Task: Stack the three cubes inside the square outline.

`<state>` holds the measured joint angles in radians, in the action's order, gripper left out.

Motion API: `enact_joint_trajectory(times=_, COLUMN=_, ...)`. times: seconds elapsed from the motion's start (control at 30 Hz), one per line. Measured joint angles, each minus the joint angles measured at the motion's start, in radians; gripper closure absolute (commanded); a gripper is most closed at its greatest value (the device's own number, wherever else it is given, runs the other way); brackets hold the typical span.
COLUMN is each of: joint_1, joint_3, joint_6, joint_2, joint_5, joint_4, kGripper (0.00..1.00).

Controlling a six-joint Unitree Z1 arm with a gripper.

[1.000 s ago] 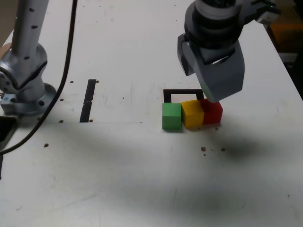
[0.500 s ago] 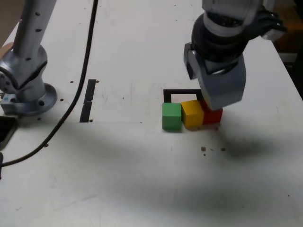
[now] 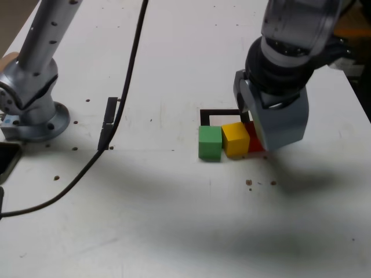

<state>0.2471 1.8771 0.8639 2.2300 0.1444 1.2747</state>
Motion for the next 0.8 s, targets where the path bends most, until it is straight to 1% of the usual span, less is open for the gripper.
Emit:
enact_joint_trajectory(times=0.13, joint_1=-0.012, joint_3=0.000, joint_6=0.000, joint_2=0.024, joint_5=0.002, joint_4=-0.005, kGripper=0.12)
enact_joint_trajectory(times=0.47, joint_1=-0.023, joint_3=-0.006, joint_6=0.000, joint_2=0.035, joint_5=0.011, joint_4=-0.030, kGripper=0.13)
enact_joint_trajectory(times=0.8, joint_1=-0.025, joint_3=-0.015, joint_6=0.000, joint_2=0.041, joint_5=0.012, joint_4=-0.054, kGripper=0.14)
